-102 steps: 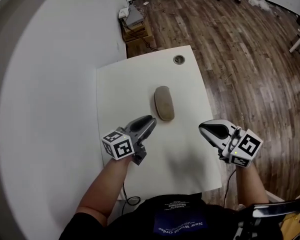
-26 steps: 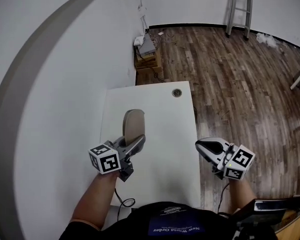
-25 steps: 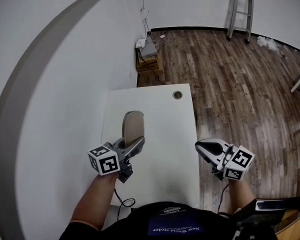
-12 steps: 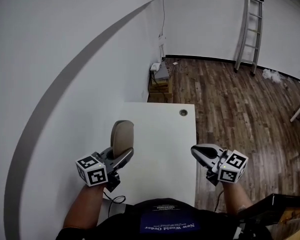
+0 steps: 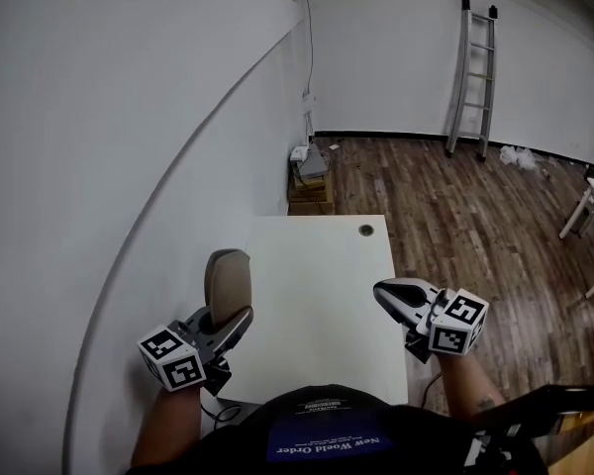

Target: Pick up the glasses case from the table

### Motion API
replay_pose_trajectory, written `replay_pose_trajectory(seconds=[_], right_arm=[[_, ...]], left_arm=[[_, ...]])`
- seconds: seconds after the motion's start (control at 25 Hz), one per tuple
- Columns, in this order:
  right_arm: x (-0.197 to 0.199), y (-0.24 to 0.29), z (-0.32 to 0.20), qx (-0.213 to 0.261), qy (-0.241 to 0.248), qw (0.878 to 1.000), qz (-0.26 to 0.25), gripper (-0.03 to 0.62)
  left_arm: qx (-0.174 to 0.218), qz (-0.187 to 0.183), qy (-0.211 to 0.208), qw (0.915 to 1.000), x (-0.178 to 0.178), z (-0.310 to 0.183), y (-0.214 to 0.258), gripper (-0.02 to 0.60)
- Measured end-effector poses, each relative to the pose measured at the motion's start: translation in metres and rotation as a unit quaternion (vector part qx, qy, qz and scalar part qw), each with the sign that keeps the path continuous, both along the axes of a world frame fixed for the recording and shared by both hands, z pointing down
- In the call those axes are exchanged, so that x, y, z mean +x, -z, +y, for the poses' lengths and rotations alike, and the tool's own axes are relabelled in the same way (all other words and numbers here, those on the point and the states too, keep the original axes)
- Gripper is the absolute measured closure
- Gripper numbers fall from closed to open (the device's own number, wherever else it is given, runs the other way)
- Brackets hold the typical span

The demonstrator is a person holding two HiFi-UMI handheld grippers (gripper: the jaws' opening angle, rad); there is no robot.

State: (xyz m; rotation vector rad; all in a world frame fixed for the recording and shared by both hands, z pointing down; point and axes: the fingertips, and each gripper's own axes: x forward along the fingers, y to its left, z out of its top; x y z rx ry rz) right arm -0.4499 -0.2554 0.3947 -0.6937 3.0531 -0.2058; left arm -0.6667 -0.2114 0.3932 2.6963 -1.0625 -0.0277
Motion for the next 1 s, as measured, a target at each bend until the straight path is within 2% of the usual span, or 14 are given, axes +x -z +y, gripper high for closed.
replay_pose_trajectory(seconds=[0.36,0.64,1.0], right_arm=[[-0.008,0.033,0.020,0.006,-0.023,1.000,-0.005,0.592],[-0.009,0.022,0.010,-0.009,-0.041,0.999,-0.016,0.592],[-0.004,0.016,0.009,-0.002,-0.040,0.999,0.007,0.592]], left_arm=[[0.000,0.014,-0.017,0.9998,0.006,0.022,0.015,0.531],[-0.008,0.012,-0.029,0.9995,0.001,0.016,0.004,0.531],[-0.005,0.007,-0.024,0.9997,0.003,0.024,0.006,0.531]])
